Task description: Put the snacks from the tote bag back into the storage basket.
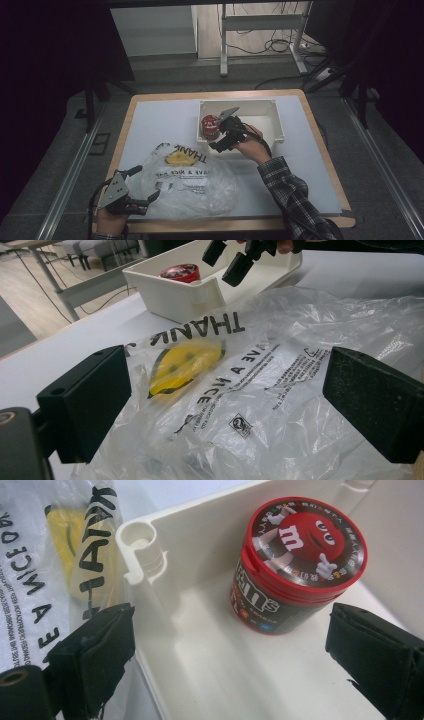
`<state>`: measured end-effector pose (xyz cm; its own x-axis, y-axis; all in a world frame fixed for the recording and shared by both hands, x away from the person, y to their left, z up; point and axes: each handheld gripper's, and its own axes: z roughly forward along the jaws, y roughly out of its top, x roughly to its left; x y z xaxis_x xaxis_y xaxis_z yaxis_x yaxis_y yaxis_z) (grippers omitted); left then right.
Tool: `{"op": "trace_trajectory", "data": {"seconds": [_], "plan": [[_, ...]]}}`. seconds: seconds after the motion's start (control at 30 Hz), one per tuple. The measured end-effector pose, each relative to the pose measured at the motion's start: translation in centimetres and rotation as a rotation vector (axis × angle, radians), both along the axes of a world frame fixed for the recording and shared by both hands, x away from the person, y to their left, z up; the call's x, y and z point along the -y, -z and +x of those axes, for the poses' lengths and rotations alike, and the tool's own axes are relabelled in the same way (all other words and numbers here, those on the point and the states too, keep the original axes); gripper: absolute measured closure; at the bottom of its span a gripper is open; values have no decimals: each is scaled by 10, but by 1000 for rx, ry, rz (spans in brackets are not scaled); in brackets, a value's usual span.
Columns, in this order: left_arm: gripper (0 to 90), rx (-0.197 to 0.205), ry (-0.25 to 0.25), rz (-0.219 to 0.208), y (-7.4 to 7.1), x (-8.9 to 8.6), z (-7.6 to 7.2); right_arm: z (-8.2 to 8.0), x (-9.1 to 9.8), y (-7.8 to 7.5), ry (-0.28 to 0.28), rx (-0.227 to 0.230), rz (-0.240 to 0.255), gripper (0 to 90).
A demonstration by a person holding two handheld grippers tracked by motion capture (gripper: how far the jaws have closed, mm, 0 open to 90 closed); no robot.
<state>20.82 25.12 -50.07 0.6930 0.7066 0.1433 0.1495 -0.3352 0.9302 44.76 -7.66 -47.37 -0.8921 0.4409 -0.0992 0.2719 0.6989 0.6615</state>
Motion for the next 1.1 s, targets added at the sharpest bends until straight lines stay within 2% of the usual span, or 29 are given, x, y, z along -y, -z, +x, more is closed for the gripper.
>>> {"op": "trace_trajectory", "data": {"seconds": [1.1], "plan": [[52, 0, 3, -5, 0, -1, -1, -15, 8, 6, -20, -16, 30, 60]]}}
